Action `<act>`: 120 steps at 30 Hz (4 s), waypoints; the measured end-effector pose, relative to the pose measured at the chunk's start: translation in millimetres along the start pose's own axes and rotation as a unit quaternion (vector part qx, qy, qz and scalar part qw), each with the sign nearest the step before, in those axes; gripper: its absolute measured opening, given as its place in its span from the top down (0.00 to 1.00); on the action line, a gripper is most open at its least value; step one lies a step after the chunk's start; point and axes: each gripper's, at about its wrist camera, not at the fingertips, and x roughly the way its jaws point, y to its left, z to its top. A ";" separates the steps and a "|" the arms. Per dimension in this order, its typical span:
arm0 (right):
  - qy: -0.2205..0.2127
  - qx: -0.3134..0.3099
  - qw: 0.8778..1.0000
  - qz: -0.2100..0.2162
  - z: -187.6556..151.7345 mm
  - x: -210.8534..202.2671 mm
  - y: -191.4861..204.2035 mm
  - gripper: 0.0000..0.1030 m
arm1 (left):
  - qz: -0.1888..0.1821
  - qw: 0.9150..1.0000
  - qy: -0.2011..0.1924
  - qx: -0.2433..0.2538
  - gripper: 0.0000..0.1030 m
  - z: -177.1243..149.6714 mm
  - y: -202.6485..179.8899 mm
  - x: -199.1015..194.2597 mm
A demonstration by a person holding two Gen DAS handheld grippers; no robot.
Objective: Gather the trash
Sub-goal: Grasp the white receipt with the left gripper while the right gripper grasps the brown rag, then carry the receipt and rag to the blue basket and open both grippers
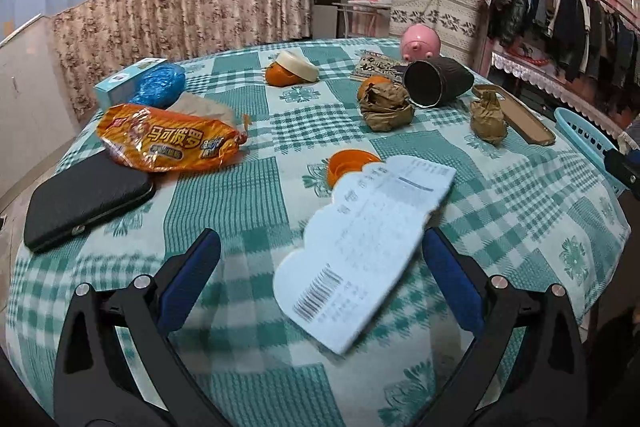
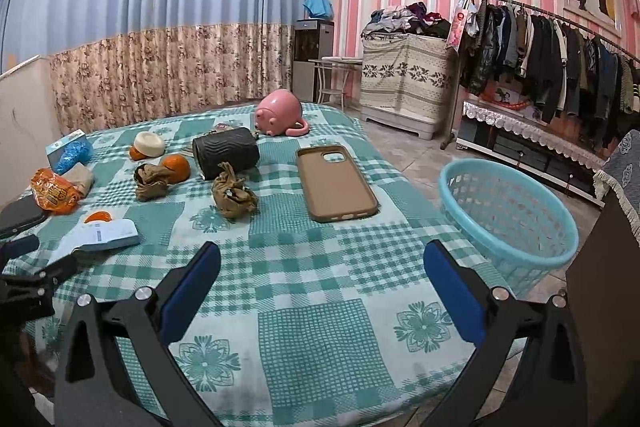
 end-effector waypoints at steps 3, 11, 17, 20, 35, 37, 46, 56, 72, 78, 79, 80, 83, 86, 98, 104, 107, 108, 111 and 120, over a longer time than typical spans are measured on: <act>0.000 -0.002 1.000 -0.002 -0.1 0.1 0.2 0.04 | 0.000 1.000 0.008 0.015 0.05 5.0 0.4 4.2; 0.004 -0.008 1.000 -0.005 -1.6 2.4 2.7 0.04 | -0.040 0.997 0.033 0.062 0.10 11.2 -13.3 17.5; 0.006 -0.019 1.000 -0.009 0.7 5.3 6.0 0.04 | -0.060 0.993 0.045 0.093 0.32 12.5 -25.8 18.5; 0.009 -0.026 1.000 -0.010 5.1 8.5 9.2 0.04 | -0.055 0.993 0.048 0.089 0.46 13.4 -23.9 16.9; 0.091 -0.018 0.993 0.078 35.5 80.0 31.5 0.04 | -0.001 0.999 0.018 0.050 0.47 26.4 -10.7 -22.0; 0.098 -0.023 0.992 0.082 37.6 90.9 40.2 0.04 | 0.013 0.999 0.005 0.047 0.47 34.7 -4.2 -28.8; 0.121 -0.030 0.987 0.099 48.6 138.8 69.3 0.06 | 0.077 0.997 -0.025 0.005 0.47 71.8 25.3 -20.1; 0.139 -0.054 0.980 0.131 49.5 138.0 70.9 0.58 | 0.091 0.995 -0.047 0.011 0.47 95.8 5.1 -3.4; 0.011 0.063 0.998 -0.013 150.8 62.9 -132.9 0.58 | 0.018 0.990 -0.131 0.056 0.46 170.3 -136.6 -13.3; 0.036 0.088 0.993 -0.064 118.5 70.3 -181.4 0.58 | -0.029 0.988 -0.131 0.076 0.46 176.6 -200.6 -2.7; 0.039 0.089 0.993 -0.070 115.4 70.9 -187.5 0.58 | -0.039 0.988 -0.129 0.079 0.46 177.1 -212.0 0.8; 0.041 0.094 0.992 -0.079 111.1 69.0 -198.5 0.58 | -0.050 0.987 -0.125 0.082 0.46 177.0 -222.2 3.7; 0.038 0.136 0.985 -0.096 100.5 59.7 -232.5 0.58 | -0.077 0.986 -0.115 0.092 0.46 178.3 -252.0 17.9; 0.036 0.165 0.979 -0.111 90.8 57.0 -257.6 0.58 | -0.103 0.984 -0.099 0.106 0.46 175.5 -282.7 31.6; 0.055 0.233 0.958 -0.160 65.6 74.2 -302.4 0.58 | -0.169 0.969 -0.048 0.171 0.46 158.1 -384.9 86.3; 0.061 0.249 0.950 -0.179 52.5 72.7 -324.6 0.59 | -0.193 0.961 -0.046 0.192 0.46 153.8 -428.6 92.4; 0.060 0.259 0.947 -0.179 48.8 71.7 -331.8 0.59 | -0.192 0.958 -0.046 0.207 0.46 147.3 -448.7 97.1; 0.060 0.260 0.947 -0.180 48.1 71.2 -333.2 0.59 | -0.195 0.958 -0.042 0.207 0.46 146.5 -451.8 100.0; 0.059 0.265 0.946 -0.178 46.6 71.6 -335.9 0.59 | -0.205 0.955 -0.029 0.212 0.35 147.0 -460.8 104.7; 0.066 0.255 0.952 -0.156 52.0 86.5 -318.4 0.58 | -0.166 0.966 -0.057 0.188 0.11 160.6 -427.4 96.3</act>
